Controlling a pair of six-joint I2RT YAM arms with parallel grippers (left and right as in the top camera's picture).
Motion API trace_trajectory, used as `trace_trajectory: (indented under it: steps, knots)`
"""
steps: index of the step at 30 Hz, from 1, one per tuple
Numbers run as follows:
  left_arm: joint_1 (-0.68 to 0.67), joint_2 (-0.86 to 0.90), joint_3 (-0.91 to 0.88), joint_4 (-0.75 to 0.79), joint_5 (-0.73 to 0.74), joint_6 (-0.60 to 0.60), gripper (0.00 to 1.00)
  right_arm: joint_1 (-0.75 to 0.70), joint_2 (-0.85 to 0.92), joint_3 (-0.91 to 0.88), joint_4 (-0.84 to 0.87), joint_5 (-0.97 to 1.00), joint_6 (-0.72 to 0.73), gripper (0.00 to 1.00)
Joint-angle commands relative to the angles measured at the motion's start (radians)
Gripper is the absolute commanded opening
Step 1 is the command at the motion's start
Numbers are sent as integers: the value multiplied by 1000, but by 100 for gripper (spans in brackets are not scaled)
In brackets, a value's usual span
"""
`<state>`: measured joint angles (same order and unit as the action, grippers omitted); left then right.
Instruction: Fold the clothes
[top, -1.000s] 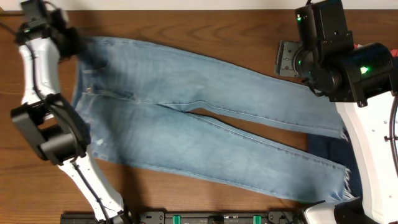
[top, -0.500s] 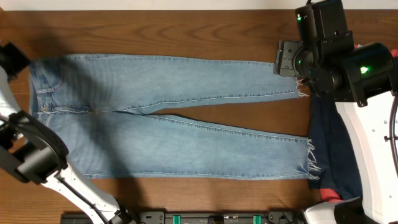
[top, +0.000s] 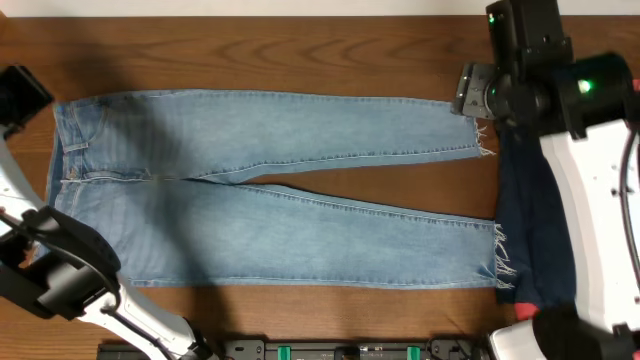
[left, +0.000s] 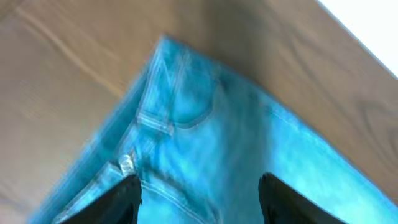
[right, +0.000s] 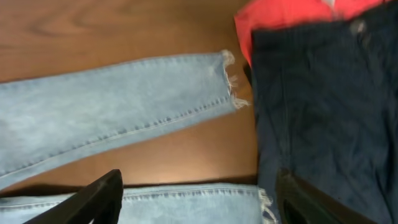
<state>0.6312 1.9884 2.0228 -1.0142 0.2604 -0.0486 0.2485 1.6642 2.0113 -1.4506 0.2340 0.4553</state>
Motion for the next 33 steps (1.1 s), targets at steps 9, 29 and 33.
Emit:
trace_trajectory:
  steps: [9, 29, 33]
  knots:
    - [1, -206, 21, -409, -73, -74, 35, -60, -26, 2, -45, -108, 0, 70]
    - [351, -211, -138, -390, -8, -187, 63, -62, -36, -244, -163, -159, 31, 72]
    - [355, -210, -138, -385, -36, -188, 65, -101, -36, -433, -29, -150, 31, 69]
